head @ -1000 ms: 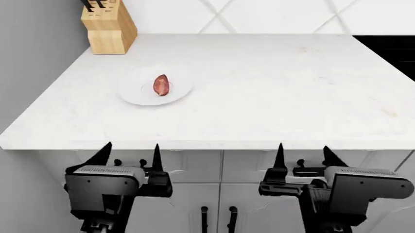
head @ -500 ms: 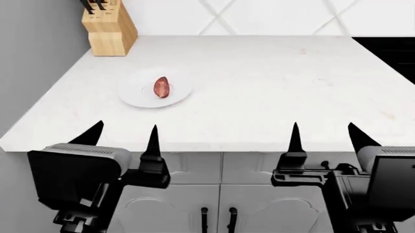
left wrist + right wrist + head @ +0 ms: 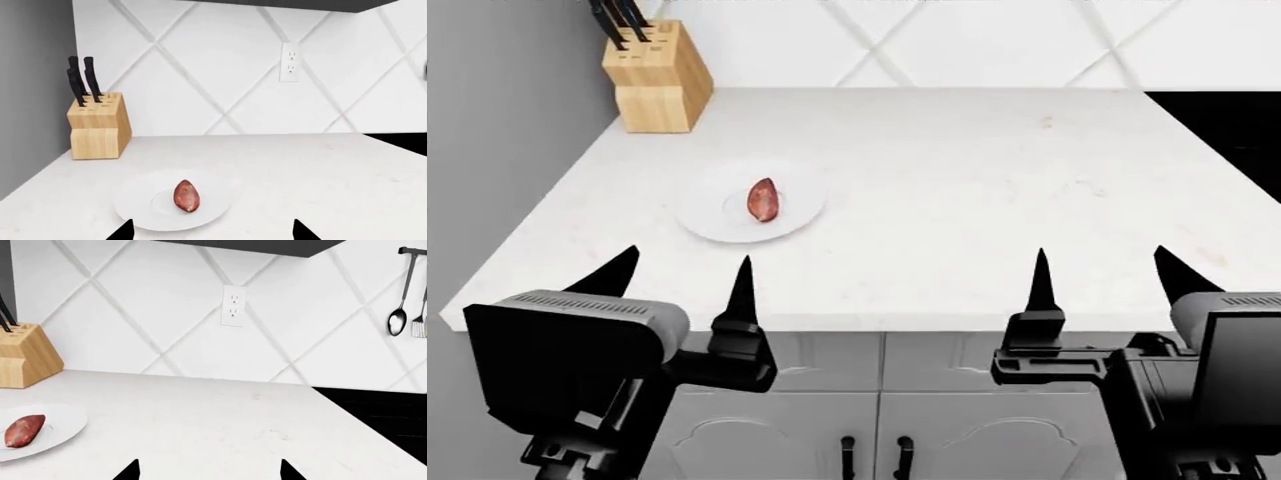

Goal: Place the sweet potato on the top rack of the oven.

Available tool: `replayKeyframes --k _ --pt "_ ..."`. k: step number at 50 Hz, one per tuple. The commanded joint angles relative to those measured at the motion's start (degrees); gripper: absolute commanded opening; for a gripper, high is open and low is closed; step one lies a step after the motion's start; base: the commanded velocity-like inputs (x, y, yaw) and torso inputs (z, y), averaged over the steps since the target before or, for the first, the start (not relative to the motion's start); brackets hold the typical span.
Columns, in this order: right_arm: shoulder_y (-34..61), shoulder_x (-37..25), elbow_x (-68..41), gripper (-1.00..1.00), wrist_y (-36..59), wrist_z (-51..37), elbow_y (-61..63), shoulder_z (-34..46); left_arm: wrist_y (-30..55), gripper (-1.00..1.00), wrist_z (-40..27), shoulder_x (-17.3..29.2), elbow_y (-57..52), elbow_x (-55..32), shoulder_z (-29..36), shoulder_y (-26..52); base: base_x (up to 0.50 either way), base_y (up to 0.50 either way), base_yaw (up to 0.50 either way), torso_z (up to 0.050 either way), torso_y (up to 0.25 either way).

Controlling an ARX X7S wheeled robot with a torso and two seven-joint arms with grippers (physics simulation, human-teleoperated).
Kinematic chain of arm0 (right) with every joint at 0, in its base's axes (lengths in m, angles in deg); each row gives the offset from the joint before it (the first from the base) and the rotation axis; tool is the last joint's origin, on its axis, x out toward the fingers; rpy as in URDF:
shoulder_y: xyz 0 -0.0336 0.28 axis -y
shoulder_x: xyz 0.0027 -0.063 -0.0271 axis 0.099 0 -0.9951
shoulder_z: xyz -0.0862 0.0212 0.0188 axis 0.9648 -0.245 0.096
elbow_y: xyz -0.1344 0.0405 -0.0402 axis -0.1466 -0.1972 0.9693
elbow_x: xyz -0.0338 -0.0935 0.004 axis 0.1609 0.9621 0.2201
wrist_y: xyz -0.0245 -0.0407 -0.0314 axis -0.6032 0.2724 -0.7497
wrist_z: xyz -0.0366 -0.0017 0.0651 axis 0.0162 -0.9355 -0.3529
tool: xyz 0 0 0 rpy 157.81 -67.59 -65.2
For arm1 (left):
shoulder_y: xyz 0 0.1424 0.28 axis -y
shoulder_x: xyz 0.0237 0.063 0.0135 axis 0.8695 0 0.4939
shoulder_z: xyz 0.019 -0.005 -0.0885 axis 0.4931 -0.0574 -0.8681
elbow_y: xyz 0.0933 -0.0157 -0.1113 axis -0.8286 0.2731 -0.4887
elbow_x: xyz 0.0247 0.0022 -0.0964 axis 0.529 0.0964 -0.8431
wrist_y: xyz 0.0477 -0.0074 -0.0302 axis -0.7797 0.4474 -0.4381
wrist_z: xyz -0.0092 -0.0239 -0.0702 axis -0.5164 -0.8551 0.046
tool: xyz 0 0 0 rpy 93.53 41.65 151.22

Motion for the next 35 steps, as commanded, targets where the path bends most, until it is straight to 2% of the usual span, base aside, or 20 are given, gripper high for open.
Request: replayKeyframes --k 1,12,22,35 --pt "1.94 -1.38 -2.28 1.00 -0.14 -1.76 -0.10 1.05 0.39 1.00 -3.12 1.34 0.10 -4.77 -0.27 1.48 0.00 0.00 0.00 0.050 0.008" --pt "3.17 -1.97 -2.67 1.00 -0.11 -2.49 -0.79 1.67 -0.31 1.00 -4.71 1.74 1.33 -7.46 -0.74 2.09 0.00 0.00 0.00 0.050 0.008" --pt "2.46 -2.25 -3.82 1.00 -1.65 -2.12 -1.37 1.18 1.61 1.00 -10.10 1.78 2.70 -12.85 -1.23 4.71 0.02 0.00 0.00 0.001 0.000" --pt "2.86 -2.54 -4.14 1.00 -1.76 -1.99 -1.97 1.66 2.52 1.00 -11.45 1.94 3.71 -13.90 0.54 6.01 0.23 0.00 0.00 0.000 0.000"
